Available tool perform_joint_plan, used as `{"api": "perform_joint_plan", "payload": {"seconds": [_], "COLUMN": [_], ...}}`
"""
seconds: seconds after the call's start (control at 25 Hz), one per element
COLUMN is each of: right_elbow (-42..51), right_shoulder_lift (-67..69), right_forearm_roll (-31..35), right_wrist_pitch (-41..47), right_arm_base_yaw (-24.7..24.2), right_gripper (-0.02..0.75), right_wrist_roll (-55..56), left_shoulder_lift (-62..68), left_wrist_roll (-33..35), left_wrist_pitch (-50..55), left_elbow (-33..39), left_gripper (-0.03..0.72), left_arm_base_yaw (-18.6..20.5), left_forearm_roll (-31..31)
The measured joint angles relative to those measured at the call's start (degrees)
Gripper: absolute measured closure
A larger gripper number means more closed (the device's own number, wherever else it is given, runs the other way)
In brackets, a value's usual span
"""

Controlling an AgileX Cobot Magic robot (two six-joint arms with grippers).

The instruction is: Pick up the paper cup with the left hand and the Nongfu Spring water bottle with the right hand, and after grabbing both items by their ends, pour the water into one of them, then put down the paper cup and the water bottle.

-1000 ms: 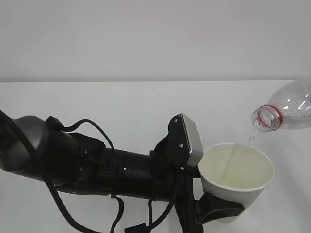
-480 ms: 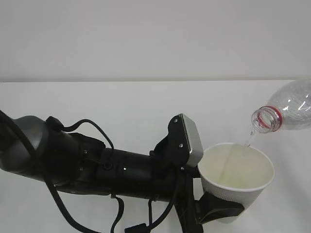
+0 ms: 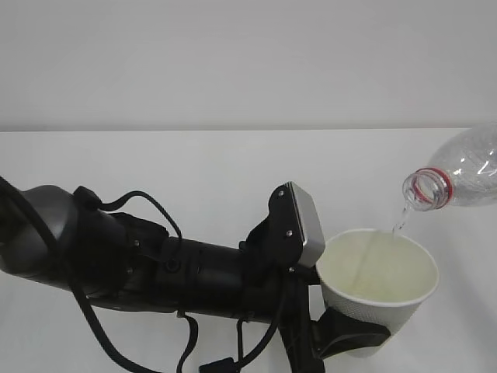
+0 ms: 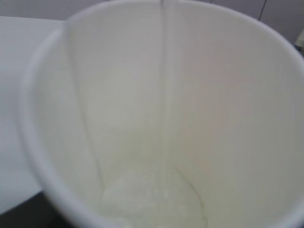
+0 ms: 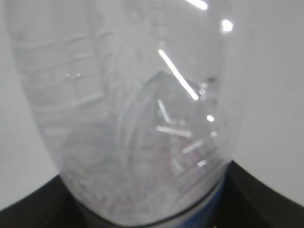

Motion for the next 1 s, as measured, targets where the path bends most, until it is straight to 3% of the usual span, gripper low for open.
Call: {"api": "perform_joint_plan", "payload": {"seconds": [1.0], "right_elbow": [0.0], "right_shoulder_lift": [0.0], "right_forearm_roll": [0.2], "right_wrist_pitch": [-0.1], "right_arm_base_yaw": [0.0], "right_gripper": [0.246], "right_wrist_roll": [-0.1], "left_shoulder_lift": [0.0], "left_wrist_roll": [0.0], "left_wrist_pitch": [0.0], "left_elbow": [0.0], "left_gripper": [0.188], "left_arm_base_yaw": [0.0], "left_forearm_roll": [0.1]}}
